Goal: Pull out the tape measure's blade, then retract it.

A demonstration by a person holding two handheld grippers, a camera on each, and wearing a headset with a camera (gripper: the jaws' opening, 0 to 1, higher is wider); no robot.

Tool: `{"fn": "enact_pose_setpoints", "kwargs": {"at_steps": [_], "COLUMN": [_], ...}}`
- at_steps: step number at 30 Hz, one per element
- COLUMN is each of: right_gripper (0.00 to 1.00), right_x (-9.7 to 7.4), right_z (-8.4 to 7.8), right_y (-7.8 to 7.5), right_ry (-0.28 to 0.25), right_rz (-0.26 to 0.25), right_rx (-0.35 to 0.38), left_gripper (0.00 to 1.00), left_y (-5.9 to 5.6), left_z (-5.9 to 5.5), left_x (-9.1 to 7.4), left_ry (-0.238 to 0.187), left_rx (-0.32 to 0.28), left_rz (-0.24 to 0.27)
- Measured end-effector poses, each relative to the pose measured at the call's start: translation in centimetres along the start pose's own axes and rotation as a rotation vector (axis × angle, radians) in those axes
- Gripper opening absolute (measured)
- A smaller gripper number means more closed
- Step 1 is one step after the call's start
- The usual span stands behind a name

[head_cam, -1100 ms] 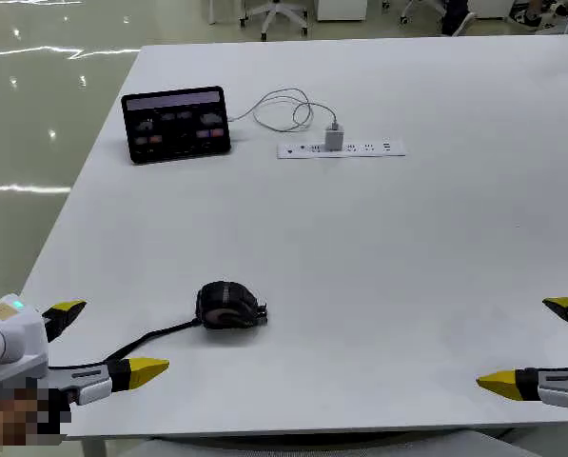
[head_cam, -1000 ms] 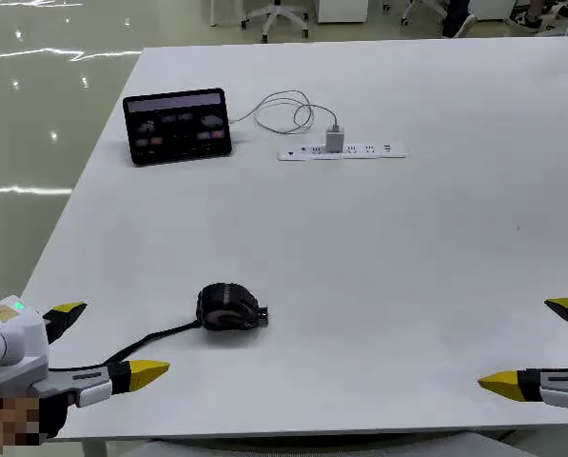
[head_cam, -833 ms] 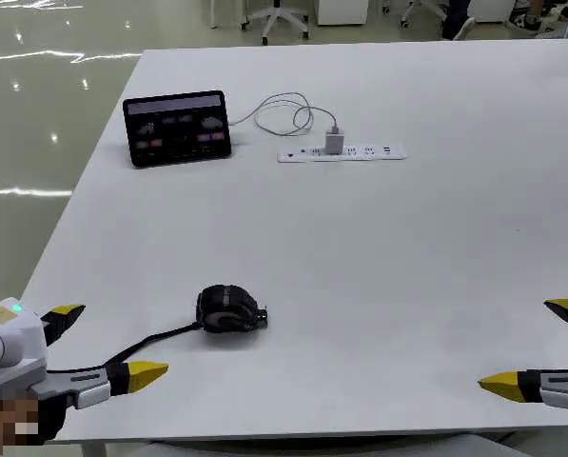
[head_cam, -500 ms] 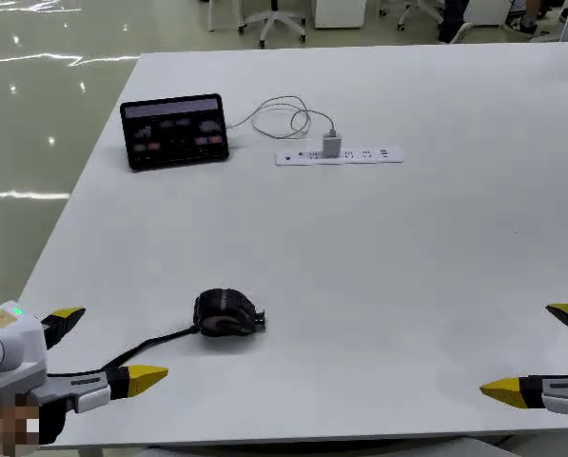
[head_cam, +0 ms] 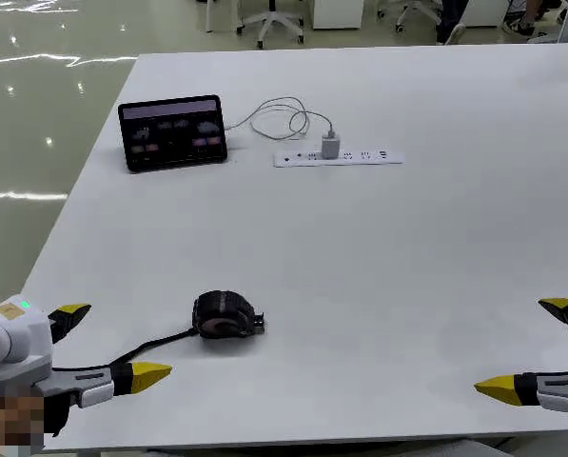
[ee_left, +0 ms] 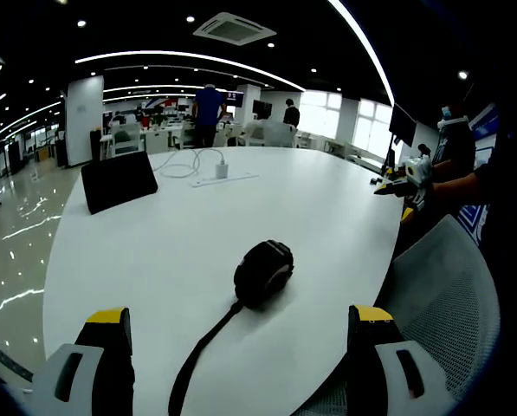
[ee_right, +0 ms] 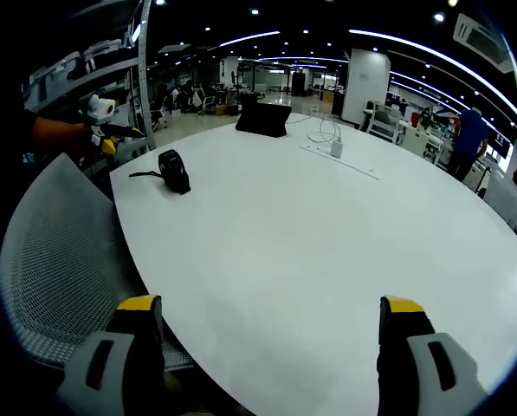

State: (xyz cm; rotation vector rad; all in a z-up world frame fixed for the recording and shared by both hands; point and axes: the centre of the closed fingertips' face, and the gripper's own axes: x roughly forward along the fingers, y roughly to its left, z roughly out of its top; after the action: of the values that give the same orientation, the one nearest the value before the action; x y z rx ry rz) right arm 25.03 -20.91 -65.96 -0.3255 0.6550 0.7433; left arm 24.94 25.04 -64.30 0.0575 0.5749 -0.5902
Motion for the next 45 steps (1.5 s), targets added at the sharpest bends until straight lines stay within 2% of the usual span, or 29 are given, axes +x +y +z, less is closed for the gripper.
{"fn": "enact_pose_setpoints", "kwargs": {"at_steps": [3,13,19,21,28,31,38,42,45], "right_gripper": [1.00,1.00,1.00,1.00,1.00,1.00,1.00,1.00,1.00], "right_x": [0.3,1.1,1.0,1.0,2.2,3.0,4.9,6.3,7.1], "right_z": [0.4,1.2,1.4,1.4,1.5,2.0,4.2,5.6,6.4], "right_y": [0.1,0.2,0.1,0.1,1.0,1.7,2.8,3.8,4.3], "right_ry": [-0.016,-0.019,-0.028,-0.025,0.014,0.013,-0.005,-0.018,-0.022], "right_rz": [0.013,0.022,0.018,0.020,0.064,0.088,0.128,0.159,0.183], "right_rx": [-0.001,-0.008,-0.009,-0.014,-0.079,-0.090,-0.141,-0.175,-0.196], "left_gripper": [1.00,1.00,1.00,1.00,0.98,0.97,0.95,0.94,0.94], "left_y": [0.2,0.6,0.8,0.5,-0.2,-0.4,-1.4,-1.5,-1.7], "left_z": [0.0,0.9,0.9,0.7,0.8,0.8,1.5,1.6,1.3], "left_x": [0.2,0.8,1.3,1.6,2.9,3.6,5.2,6.3,7.0], "left_ry": [0.004,0.009,0.036,0.060,0.129,0.163,0.235,0.290,0.332], "left_rx": [0.005,0.031,0.055,0.052,0.147,0.190,0.308,0.372,0.408], "left_rz": [-0.007,-0.016,-0.023,-0.056,-0.118,-0.142,-0.213,-0.239,-0.272]}}
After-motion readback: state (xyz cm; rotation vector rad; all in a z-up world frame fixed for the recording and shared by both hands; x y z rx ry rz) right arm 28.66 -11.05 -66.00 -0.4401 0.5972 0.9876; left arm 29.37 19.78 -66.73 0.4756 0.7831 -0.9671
